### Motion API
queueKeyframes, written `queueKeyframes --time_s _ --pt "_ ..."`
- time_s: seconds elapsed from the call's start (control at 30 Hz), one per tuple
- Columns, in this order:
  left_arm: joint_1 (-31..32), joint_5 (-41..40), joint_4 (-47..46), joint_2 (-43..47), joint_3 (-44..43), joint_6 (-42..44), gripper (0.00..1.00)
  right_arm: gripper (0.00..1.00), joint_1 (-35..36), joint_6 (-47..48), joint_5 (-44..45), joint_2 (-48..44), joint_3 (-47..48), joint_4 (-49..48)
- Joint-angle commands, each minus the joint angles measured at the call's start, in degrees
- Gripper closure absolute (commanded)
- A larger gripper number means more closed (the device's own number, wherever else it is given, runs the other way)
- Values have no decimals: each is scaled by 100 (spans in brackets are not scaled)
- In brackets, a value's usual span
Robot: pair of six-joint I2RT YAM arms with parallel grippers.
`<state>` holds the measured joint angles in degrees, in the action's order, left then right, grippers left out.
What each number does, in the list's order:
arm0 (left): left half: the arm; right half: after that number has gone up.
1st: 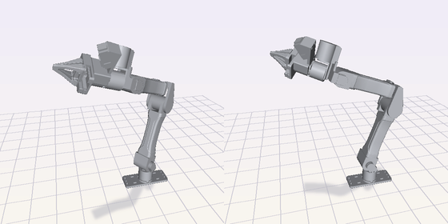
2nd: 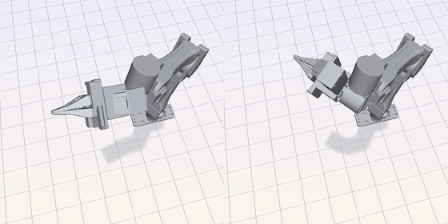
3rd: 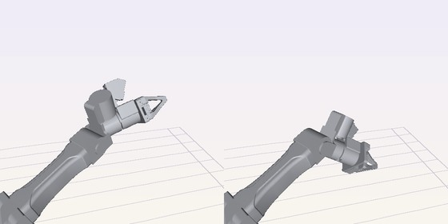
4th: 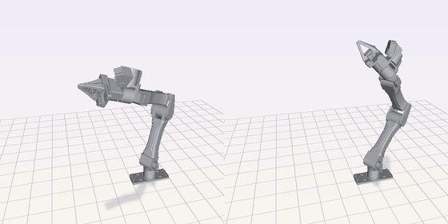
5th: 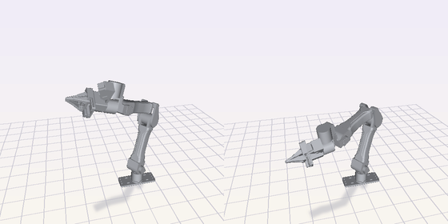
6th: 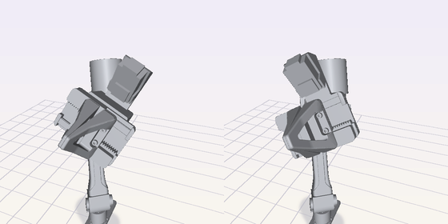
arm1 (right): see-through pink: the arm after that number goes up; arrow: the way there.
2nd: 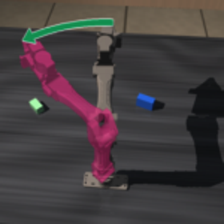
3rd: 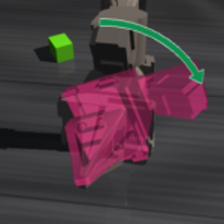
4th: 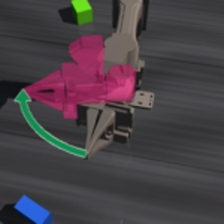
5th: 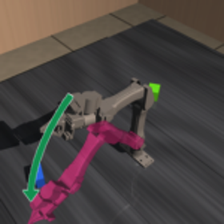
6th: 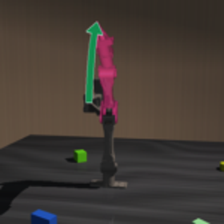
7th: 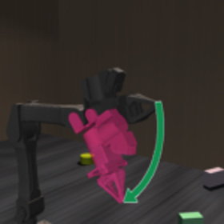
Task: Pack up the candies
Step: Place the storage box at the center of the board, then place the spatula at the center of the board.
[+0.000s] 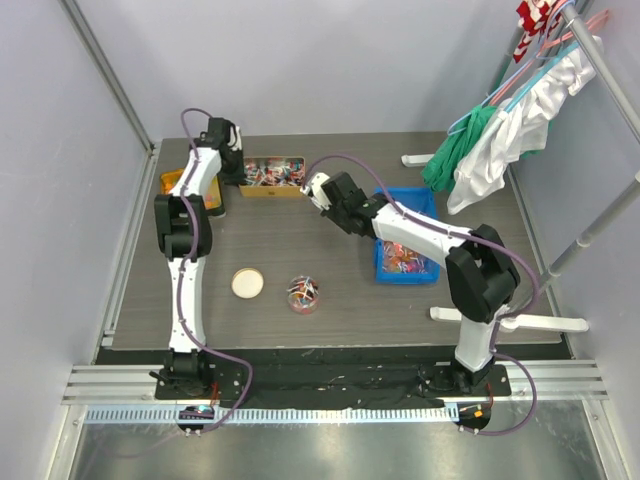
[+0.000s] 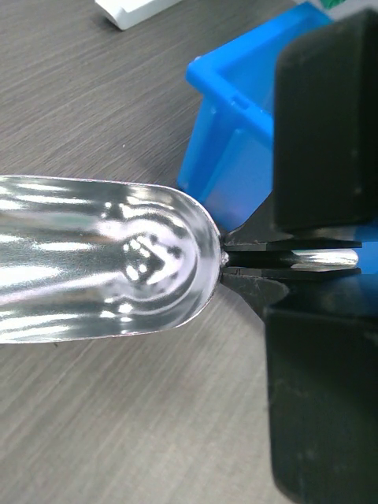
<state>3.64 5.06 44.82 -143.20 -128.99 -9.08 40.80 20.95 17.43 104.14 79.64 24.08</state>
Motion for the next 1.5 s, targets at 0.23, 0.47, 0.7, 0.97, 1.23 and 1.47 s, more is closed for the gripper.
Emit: queueKeyframes --time_s 0.23,0.47,0.7,0.97,1.23,1.47 --pt "-162 1233 -175 265 57 3 53 99 -405 -697 -55 1125 957 -597" --pt "-171 1779 -237 994 566 38 28 97 -511 -759 -170 1644 1326 -571" --pt "-171 2157 -307 2128 1444 55 0 90 -643 -706 -205 2031 1590 -580" --pt "-171 2245 26 3726 2623 600 0 45 -678 -671 -644 1663 1599 -387" --pt "-162 2219 791 5116 3739 1907 0 37 -626 -355 -1013 435 1503 376" --pt "-171 1920 142 6873 6102 3358 0 37 -46 769 -1910 -1368 399 1310"
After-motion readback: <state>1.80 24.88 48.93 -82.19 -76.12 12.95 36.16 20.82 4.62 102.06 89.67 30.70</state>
